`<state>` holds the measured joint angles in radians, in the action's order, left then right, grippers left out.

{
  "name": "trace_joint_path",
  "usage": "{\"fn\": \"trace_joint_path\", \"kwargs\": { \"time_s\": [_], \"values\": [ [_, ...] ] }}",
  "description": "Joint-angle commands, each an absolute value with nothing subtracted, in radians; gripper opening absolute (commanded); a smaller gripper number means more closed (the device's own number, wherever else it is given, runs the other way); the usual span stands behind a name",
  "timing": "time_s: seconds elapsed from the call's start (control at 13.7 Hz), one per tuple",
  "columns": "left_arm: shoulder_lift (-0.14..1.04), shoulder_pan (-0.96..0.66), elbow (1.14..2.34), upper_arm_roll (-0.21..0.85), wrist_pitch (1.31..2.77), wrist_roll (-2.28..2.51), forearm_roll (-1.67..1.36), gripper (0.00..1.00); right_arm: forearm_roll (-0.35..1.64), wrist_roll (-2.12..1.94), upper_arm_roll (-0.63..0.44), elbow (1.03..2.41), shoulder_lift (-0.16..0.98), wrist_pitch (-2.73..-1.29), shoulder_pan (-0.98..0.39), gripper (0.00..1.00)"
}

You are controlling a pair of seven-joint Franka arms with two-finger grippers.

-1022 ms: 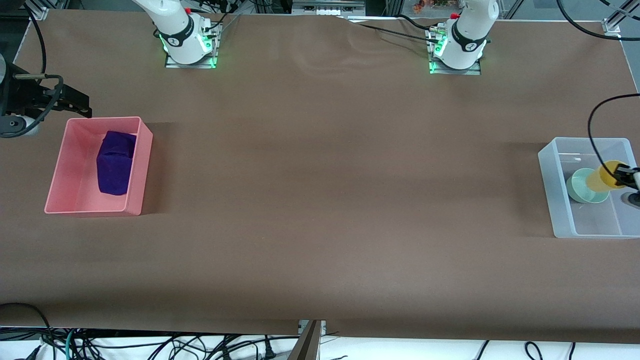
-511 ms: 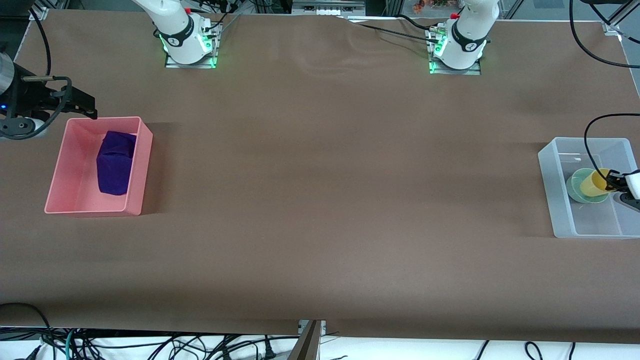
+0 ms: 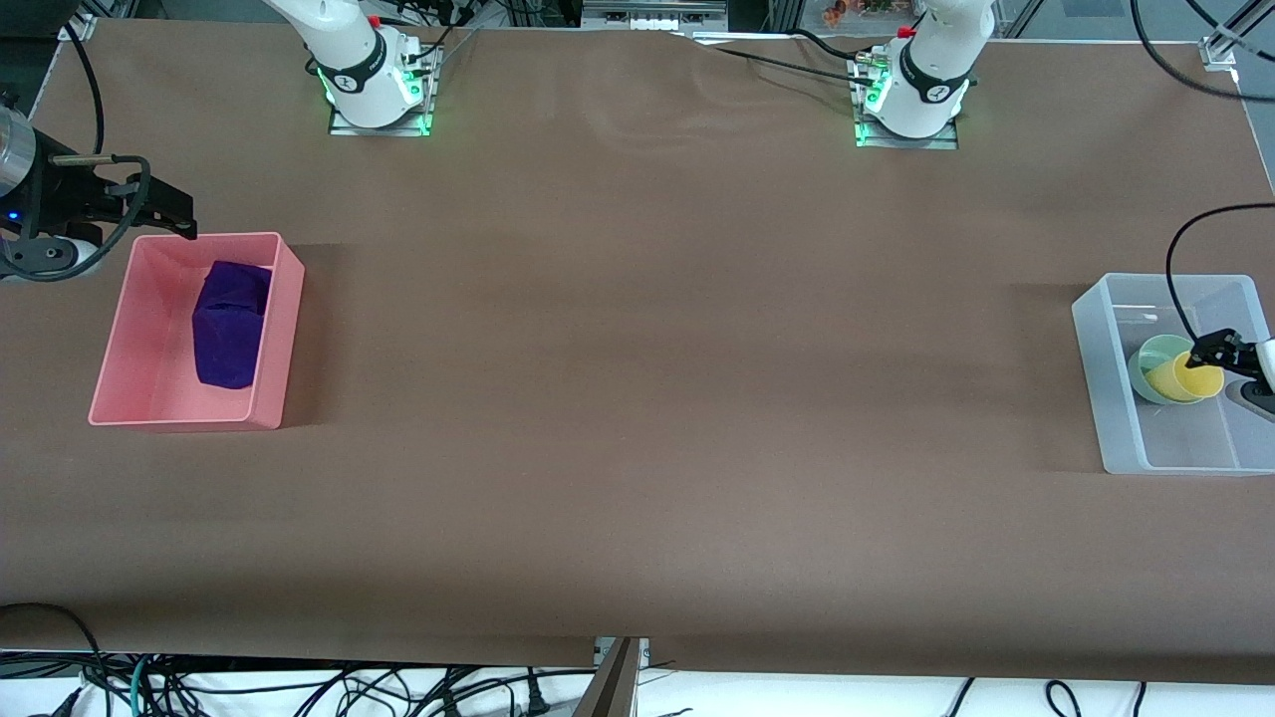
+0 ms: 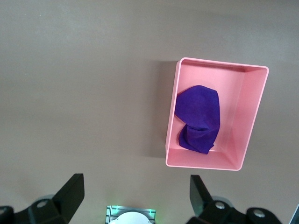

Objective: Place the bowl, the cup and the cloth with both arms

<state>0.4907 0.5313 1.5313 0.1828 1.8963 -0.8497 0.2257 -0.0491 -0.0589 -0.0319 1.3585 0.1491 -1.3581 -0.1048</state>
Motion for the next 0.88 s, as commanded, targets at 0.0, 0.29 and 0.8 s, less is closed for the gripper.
{"fn": "trace_joint_path", "kwargs": {
  "time_s": [0.0,0.29,0.8],
  "values": [
    [0.379,0.531,1.551,0.289,1.800,-0.726,0.192,1.00,-0.063,-0.049,-0.028,1.341,0.155,-1.355,-0.104,1.00],
    [0.331,0.531,1.494,0.496,1.619,-0.377,0.195,1.00,-0.063,-0.049,-0.029,1.341,0.155,-1.355,-0.104,1.00],
    [0.191,0.214,1.495,0.302,1.584,-0.150,0.120,1.00,-0.063,-0.051,-0.032,1.341,0.155,-1.355,-0.103,1.00]
  ]
}}
